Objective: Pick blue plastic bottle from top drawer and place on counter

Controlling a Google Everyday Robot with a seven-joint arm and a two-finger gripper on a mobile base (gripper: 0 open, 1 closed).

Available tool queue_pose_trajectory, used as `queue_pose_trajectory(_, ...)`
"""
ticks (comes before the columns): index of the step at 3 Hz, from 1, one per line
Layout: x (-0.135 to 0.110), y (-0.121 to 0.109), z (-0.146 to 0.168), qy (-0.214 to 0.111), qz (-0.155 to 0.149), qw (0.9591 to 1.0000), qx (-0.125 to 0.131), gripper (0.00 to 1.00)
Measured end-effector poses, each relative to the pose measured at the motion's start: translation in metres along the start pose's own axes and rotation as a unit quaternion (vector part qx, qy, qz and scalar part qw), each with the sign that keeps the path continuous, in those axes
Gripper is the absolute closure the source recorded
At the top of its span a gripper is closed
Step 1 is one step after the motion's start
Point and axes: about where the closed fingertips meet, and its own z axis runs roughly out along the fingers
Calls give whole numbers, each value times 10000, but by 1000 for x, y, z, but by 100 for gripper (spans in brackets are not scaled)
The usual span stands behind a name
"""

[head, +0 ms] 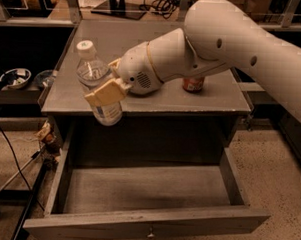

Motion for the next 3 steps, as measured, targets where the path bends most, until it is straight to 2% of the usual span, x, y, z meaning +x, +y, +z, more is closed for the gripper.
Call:
queue_pose_trajectory(2,-22,-45,21,-382,-235,9984,-358,100)
queue_pose_trajectory(3,-22,-45,21,-379,-230,9984,-361,100)
